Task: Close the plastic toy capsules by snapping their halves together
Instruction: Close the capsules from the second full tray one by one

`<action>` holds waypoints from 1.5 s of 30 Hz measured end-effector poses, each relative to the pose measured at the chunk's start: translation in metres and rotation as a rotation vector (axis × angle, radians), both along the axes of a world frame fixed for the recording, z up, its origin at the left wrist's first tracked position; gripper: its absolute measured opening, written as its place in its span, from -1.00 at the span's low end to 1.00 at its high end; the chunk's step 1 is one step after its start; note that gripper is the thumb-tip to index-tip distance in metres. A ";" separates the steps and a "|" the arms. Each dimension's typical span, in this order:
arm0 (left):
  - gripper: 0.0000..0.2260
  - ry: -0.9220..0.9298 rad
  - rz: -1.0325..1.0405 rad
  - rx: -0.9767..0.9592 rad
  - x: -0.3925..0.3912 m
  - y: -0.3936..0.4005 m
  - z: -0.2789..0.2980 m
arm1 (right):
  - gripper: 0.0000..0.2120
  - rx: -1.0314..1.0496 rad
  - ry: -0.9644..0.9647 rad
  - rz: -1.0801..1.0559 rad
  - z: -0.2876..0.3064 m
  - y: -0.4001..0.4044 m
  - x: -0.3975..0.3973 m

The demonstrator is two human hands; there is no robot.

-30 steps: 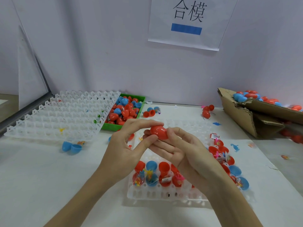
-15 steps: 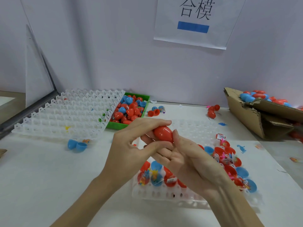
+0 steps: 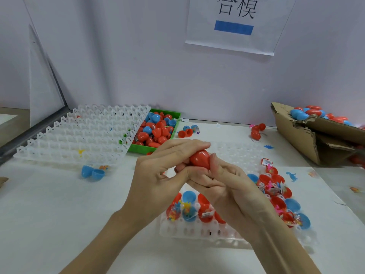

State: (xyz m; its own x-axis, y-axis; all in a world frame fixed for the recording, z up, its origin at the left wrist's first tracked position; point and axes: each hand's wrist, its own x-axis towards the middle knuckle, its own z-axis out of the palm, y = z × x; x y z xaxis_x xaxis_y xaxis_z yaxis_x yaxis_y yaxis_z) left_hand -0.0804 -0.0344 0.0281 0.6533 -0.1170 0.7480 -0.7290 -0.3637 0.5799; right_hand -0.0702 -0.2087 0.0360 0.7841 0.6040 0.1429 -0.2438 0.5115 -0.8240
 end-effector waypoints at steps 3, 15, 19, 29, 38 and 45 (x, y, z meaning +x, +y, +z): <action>-0.61 0.142 -0.091 -0.069 0.002 -0.001 -0.002 | -0.59 -0.008 0.001 -0.050 0.002 0.002 0.000; -0.70 0.722 -0.186 -0.503 0.005 -0.006 -0.007 | -0.55 -0.931 -1.047 -0.919 -0.017 0.003 0.003; -0.71 0.872 -0.362 -0.668 0.008 0.002 -0.003 | -0.48 -0.934 -1.034 -0.885 -0.018 0.004 0.005; -0.65 1.041 -0.585 -0.734 0.009 0.006 0.000 | -0.60 -0.879 -1.026 -0.843 -0.012 0.008 -0.004; -0.61 1.048 -0.518 -0.705 0.010 0.000 -0.006 | -0.62 -0.993 -1.096 -0.773 -0.019 0.000 0.001; -0.65 0.953 -0.452 -0.625 0.014 0.003 -0.008 | -0.45 -1.038 -1.029 -0.720 -0.017 0.001 0.006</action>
State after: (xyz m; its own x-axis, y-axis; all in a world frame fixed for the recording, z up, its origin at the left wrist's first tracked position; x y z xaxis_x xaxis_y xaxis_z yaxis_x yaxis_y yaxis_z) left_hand -0.0669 -0.0313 0.0198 0.9636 -0.2672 0.0012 0.0942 0.3439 0.9343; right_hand -0.0641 -0.2076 0.0187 0.7673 0.3406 0.5433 0.6267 -0.5779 -0.5228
